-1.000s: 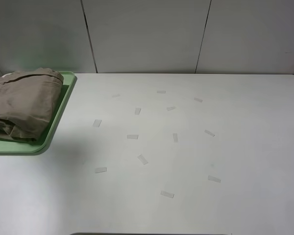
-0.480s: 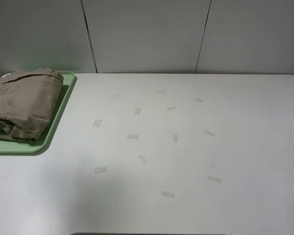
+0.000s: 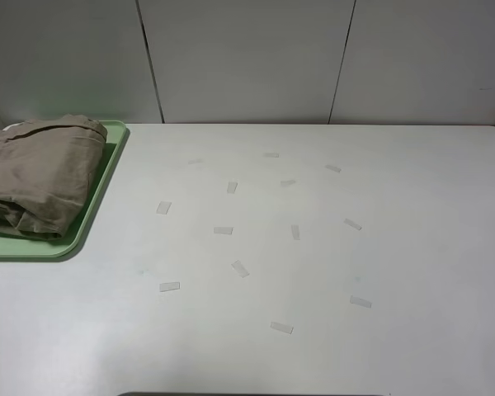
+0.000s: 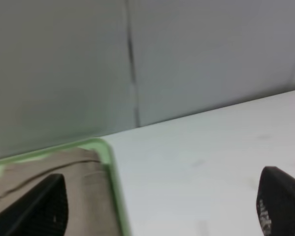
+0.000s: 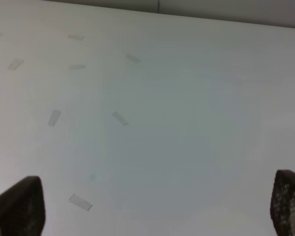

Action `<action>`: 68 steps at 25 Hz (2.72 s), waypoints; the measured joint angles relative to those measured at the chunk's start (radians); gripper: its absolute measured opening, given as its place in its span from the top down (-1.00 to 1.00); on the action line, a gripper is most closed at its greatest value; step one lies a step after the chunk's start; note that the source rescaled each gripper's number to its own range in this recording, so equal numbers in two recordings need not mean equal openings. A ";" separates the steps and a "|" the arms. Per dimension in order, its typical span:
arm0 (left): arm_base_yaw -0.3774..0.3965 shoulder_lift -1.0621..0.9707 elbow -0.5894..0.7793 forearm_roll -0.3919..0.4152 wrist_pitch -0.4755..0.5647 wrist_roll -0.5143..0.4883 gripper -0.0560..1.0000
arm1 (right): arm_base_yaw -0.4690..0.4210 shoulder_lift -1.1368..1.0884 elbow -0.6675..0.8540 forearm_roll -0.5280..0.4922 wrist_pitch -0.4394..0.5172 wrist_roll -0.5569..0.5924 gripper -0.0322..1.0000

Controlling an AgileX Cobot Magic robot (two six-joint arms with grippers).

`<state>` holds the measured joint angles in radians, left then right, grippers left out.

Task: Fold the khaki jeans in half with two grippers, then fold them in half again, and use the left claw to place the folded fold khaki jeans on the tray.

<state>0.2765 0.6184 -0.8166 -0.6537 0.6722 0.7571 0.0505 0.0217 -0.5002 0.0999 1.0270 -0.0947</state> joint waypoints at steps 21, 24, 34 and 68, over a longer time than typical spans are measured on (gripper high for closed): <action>-0.310 -0.437 0.114 0.468 0.187 -0.475 -0.63 | 0.000 0.000 0.000 0.000 0.000 0.000 -1.00; -0.310 -0.529 0.114 0.532 0.245 -0.550 -0.63 | 0.000 0.000 0.000 0.000 0.000 0.000 -1.00; -0.310 -0.625 0.113 0.573 0.448 -0.693 -0.63 | 0.000 0.000 0.000 0.002 0.000 0.000 -1.00; -0.310 -0.628 0.291 0.695 0.459 -0.797 -0.63 | 0.000 0.000 0.000 0.003 0.000 0.000 -1.00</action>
<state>-0.0339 -0.0092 -0.5260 0.0417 1.1308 -0.0401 0.0505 0.0217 -0.5002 0.1027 1.0270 -0.0947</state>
